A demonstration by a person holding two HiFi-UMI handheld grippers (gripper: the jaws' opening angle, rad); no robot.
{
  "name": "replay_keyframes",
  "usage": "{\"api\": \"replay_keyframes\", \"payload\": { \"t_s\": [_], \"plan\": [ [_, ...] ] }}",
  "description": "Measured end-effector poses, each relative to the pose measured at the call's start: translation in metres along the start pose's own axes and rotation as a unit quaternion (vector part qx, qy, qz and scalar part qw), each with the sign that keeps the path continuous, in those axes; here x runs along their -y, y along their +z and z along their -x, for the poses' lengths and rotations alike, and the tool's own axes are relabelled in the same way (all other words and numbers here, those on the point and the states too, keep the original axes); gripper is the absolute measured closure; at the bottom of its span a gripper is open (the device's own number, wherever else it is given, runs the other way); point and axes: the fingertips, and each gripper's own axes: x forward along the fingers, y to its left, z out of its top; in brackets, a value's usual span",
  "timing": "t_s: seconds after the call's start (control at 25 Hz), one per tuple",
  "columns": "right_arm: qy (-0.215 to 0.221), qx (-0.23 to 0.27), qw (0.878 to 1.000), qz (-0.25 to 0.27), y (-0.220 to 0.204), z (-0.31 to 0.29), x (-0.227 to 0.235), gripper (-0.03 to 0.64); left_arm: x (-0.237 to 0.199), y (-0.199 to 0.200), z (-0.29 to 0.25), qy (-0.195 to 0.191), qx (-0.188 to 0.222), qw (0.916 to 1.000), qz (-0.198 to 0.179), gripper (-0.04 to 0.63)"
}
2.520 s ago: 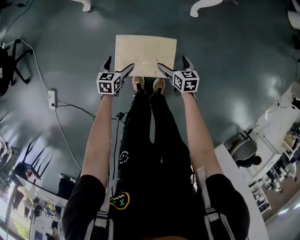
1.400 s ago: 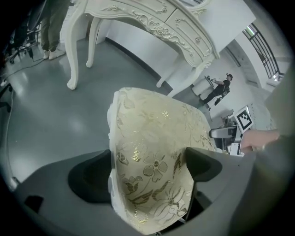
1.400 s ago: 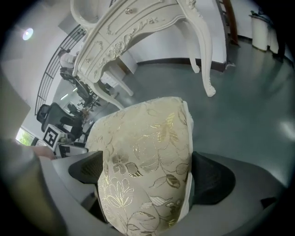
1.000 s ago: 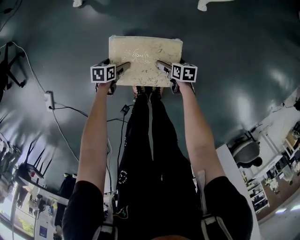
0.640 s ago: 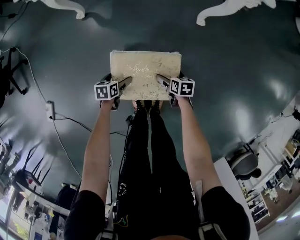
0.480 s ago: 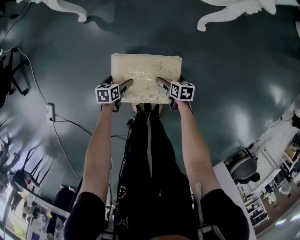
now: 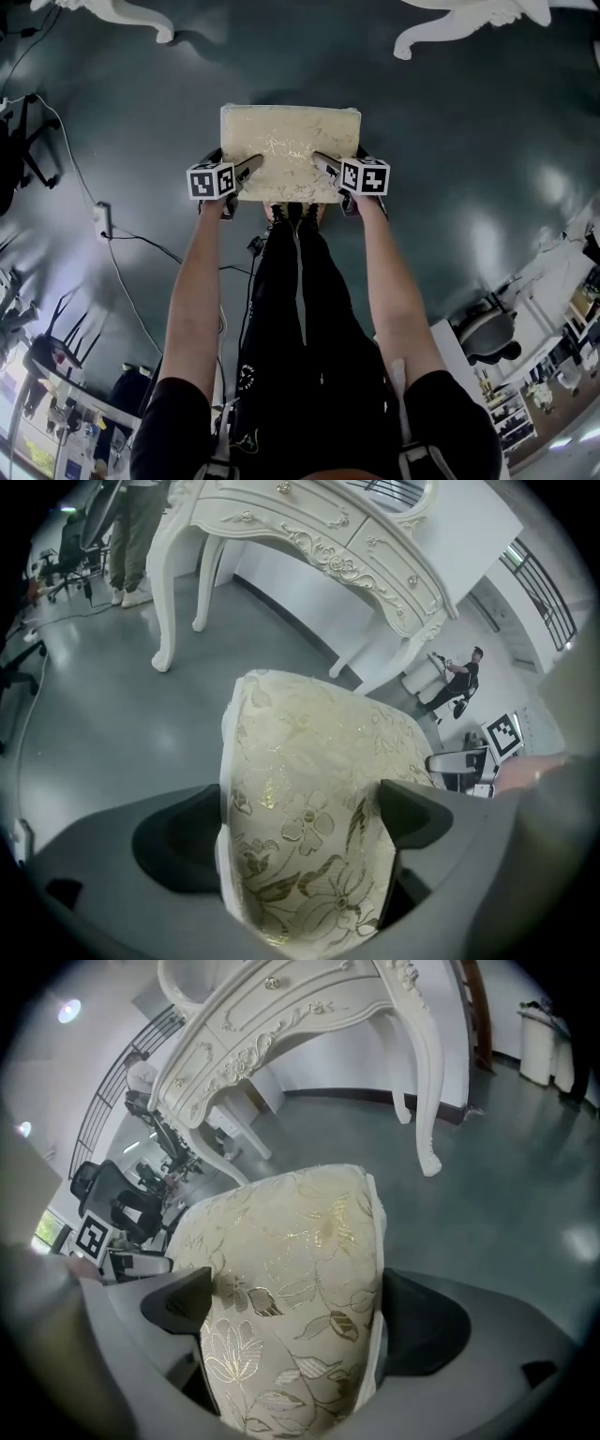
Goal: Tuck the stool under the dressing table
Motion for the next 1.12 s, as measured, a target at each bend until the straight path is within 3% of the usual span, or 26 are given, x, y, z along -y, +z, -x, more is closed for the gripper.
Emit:
{"api": "replay_keyframes", "payload": {
  "t_s": [0.16, 0.52, 0.76, 0.92, 1.04, 1.12],
  "plan": [
    [0.018, -0.035, 0.999, -0.006, -0.013, -0.006, 0.006, 0.038, -0.006, -0.008, -0.005, -0.022, -0.022, 0.9995, 0.002, 0.078],
    [0.081, -0.055, 0.993, -0.063, -0.024, -0.014, 0.012, 0.020, -0.009, -0.010, -0.006, -0.054, -0.032, 0.9977, 0.025, 0.077],
    [0.123, -0.065, 0.990, -0.034, -0.028, -0.021, 0.000, 0.020, -0.010, -0.011, -0.010, -0.090, -0.041, 0.9948, 0.024, 0.077],
    [0.132, -0.055, 0.989, -0.031, -0.029, -0.023, 0.002, 0.018, -0.011, -0.013, -0.017, -0.115, -0.068, 0.9908, 0.023, 0.063],
    [0.128, -0.040, 0.990, -0.030, -0.026, -0.023, 0.002, 0.020, -0.008, -0.012, -0.021, -0.111, -0.070, 0.9911, 0.021, 0.055],
    [0.120, -0.035, 0.992, -0.027, -0.023, -0.021, -0.001, 0.018, -0.007, -0.010, -0.019, -0.105, -0.049, 0.9931, 0.022, 0.051]
  ]
}}
